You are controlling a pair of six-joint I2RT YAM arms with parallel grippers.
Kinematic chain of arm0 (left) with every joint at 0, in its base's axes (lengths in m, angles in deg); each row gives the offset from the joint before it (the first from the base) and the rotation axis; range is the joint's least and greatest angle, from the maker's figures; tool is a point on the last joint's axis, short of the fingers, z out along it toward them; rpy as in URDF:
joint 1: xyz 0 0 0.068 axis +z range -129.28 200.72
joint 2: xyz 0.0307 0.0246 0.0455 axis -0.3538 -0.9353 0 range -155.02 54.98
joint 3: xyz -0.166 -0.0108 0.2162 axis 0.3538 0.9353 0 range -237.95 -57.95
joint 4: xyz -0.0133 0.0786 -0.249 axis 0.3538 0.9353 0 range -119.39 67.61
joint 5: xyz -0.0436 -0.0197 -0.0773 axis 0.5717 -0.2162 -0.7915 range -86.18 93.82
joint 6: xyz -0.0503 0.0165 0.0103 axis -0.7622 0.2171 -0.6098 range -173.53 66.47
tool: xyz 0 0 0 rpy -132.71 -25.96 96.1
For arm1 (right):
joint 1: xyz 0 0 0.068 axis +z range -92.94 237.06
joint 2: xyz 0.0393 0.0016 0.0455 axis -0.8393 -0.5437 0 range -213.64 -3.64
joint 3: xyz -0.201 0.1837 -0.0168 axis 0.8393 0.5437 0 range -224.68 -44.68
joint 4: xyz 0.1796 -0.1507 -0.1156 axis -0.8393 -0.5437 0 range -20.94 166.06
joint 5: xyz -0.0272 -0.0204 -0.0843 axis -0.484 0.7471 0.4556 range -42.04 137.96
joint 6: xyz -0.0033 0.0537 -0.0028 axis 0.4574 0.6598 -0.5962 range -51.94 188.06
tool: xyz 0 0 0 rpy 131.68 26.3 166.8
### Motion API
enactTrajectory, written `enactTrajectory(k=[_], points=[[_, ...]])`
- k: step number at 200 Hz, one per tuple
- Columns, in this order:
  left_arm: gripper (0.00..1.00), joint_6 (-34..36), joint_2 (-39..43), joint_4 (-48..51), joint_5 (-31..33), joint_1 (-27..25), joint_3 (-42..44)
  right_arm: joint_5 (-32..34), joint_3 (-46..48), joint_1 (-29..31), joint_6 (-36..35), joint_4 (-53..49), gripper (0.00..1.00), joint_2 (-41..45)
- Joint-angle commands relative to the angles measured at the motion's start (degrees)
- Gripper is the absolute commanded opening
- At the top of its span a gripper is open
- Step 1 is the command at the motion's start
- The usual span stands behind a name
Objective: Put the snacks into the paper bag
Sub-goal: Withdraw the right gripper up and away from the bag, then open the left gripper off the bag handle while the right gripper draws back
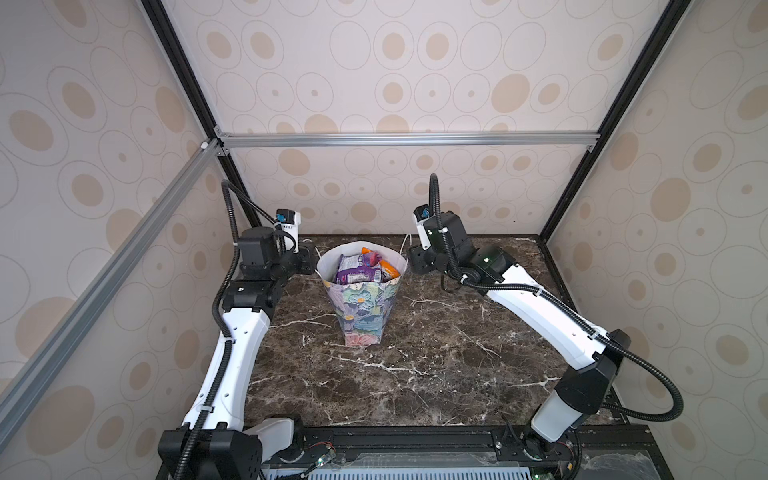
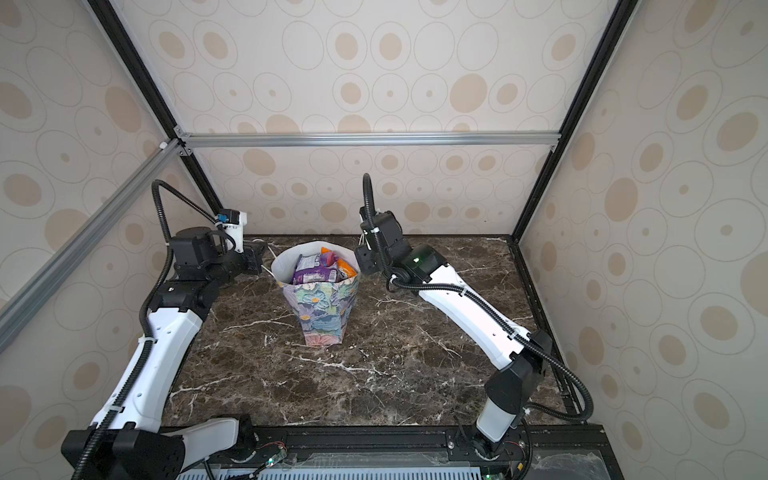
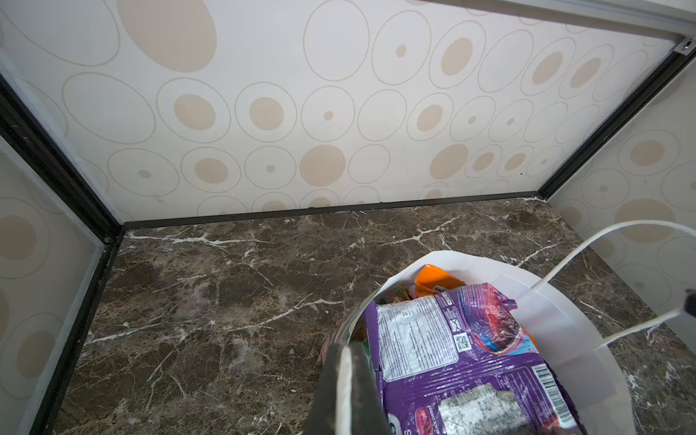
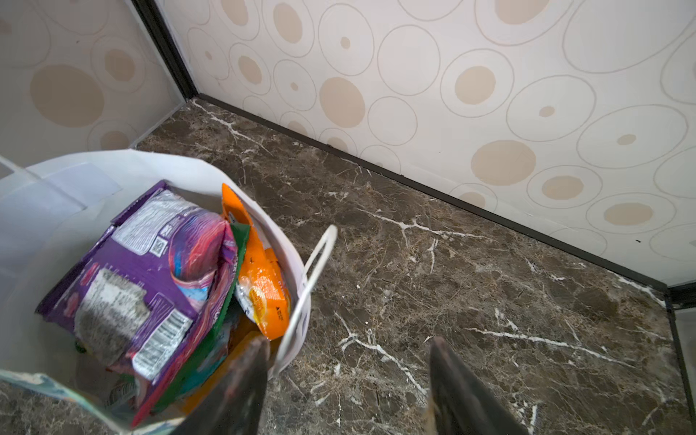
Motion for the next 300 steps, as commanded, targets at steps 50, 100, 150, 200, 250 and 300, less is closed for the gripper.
enactTrajectory(k=[50, 100, 150, 200, 250, 300], points=[[0.02, 1.0, 0.2, -4.6, -2.8, 0.2, -4.0, -7.8, -8.1, -2.1, 1.1, 0.6, 0.4, -7.4], [0.0, -0.7, -1.4, -2.4, -6.4, 0.1, -7.9, -7.4, -17.0, -2.3, -1.9, -3.5, 0.0, -11.4], [0.0, -0.4, -8.8, 3.5, -7.3, -6.2, -19.9, -10.1, -24.5, -5.5, -4.9, -3.6, 0.0, -11.9], [0.0, -0.1, -13.2, 4.4, -2.0, -17.3, -26.9, -11.1, -15.5, -9.9, -5.6, 0.0, 0.0, -1.5], [0.0, -4.7, -14.4, 2.2, 3.3, -20.8, -23.9, -14.1, 3.1, -12.4, -2.8, 3.8, 0.0, 10.3], [0.0, -5.2, -17.6, 3.1, 7.8, -23.2, -24.4, -14.3, 9.9, -13.1, -1.7, 3.8, 0.0, 15.8]])
